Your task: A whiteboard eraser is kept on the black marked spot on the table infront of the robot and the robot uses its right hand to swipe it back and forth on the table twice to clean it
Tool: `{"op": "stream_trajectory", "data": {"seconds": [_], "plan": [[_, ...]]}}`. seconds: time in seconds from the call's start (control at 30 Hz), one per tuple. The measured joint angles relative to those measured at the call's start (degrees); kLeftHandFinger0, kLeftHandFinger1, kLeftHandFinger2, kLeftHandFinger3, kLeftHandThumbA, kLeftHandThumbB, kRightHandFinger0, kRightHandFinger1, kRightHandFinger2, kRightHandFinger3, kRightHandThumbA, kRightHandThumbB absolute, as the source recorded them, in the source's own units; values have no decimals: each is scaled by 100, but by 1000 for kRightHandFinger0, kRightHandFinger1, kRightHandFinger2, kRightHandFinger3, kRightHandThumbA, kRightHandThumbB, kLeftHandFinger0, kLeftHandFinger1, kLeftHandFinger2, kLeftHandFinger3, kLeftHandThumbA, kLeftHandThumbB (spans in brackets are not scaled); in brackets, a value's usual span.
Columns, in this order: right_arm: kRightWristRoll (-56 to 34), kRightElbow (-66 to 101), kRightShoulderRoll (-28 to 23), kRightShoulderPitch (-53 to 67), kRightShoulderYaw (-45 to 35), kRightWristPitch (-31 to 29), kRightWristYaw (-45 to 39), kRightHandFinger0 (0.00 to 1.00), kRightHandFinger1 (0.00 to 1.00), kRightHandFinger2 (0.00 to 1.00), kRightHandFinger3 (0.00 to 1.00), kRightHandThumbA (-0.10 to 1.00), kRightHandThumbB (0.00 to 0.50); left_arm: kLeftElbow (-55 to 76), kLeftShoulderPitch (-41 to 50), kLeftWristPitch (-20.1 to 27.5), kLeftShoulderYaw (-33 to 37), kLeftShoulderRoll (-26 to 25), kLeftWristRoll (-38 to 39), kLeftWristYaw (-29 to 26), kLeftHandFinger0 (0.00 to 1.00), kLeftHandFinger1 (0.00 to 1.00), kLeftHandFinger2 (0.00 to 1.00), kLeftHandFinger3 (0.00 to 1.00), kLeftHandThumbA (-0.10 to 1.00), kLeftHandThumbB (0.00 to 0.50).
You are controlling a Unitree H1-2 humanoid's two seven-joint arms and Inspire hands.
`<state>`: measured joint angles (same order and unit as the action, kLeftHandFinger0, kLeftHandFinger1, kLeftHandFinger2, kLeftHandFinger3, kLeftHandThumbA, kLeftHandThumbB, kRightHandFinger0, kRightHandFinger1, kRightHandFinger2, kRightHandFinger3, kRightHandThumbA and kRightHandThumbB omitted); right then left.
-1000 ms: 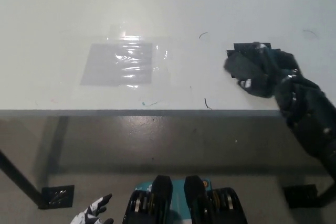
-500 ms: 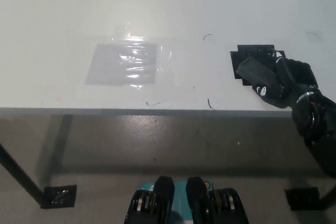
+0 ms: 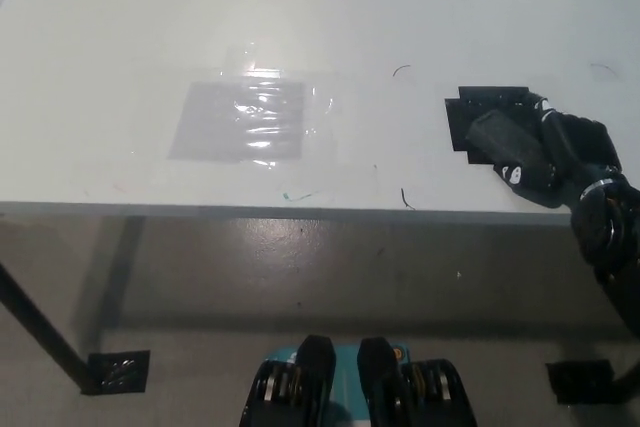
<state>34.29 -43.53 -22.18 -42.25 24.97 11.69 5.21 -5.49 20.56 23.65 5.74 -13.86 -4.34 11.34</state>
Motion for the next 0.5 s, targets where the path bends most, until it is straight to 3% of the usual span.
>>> {"op": "stream_trajectory", "data": {"seconds": [0.03, 0.07, 0.1, 0.17, 0.2, 0.23, 0.27, 0.3, 0.37, 0.4, 0.43, 0.5], "plan": [[-15, 0, -3, 5, -68, 0, 12, 203, 436, 603, 1000, -2, 151, 0, -7, 0, -1, 2, 0, 0, 1000, 1000, 1000, 1000, 783, 491], [-56, -9, -19, 26, -217, 4, 30, 364, 597, 719, 1000, -1, 153, -1, -21, 0, -1, 5, 1, 0, 1000, 1000, 1000, 1000, 778, 495], [-101, -28, -69, 43, -397, 23, 46, 426, 611, 687, 719, -84, 184, -2, -47, 0, -1, 7, 4, 0, 1000, 1000, 1000, 1000, 777, 495], [-222, 12, -292, 161, -871, 79, 88, 25, 210, 439, 474, -100, 170, -8, -123, -1, -8, 9, 14, 0, 1000, 1000, 1000, 1000, 777, 493], [-245, 32, -353, 195, -978, 84, 100, 5, 135, 362, 460, -100, 167, -12, -137, -2, -10, 9, 15, 0, 1000, 1000, 1000, 1000, 777, 491], [-342, 155, -519, 334, -1344, 156, 130, 30, 149, 350, 557, -100, 162, -21, -183, -5, -18, 9, 18, 0, 1000, 1000, 1000, 1000, 778, 481], [-366, 186, -563, 381, -1450, 182, 134, 31, 138, 337, 541, -100, 161, -23, -209, -5, -19, 9, 18, 0, 1000, 1000, 1000, 1000, 778, 479], [-432, 274, -694, 515, -1722, 261, 142, 1, 12, 194, 361, -100, 177, -23, -258, -5, -21, 13, 20, 0, 1000, 1000, 1000, 1000, 773, 481], [-548, 501, -908, 769, -2204, 444, 146, 0, 0, 166, 348, -100, 193, -20, -380, -2, -35, 17, 32, 0, 1000, 1000, 1000, 1000, 775, 481], [-611, 623, -1031, 868, -2462, 582, 145, 0, 0, 120, 293, -100, 190, -5, -440, 0, -51, 19, 53, 0, 1000, 1000, 1000, 1000, 771, 474], [-644, 689, -1110, 924, -2600, 657, 145, 23, 61, 218, 356, -100, 211, 6, -484, 4, -62, 19, 71, 0, 1000, 1000, 1000, 1000, 772, 476], [-683, 771, -1209, 982, -2770, 770, 145, 0, 61, 200, 363, -100, 219, 49, -560, 8, -75, 27, 103, 0, 1000, 1000, 1000, 1000, 776, 465]]}}
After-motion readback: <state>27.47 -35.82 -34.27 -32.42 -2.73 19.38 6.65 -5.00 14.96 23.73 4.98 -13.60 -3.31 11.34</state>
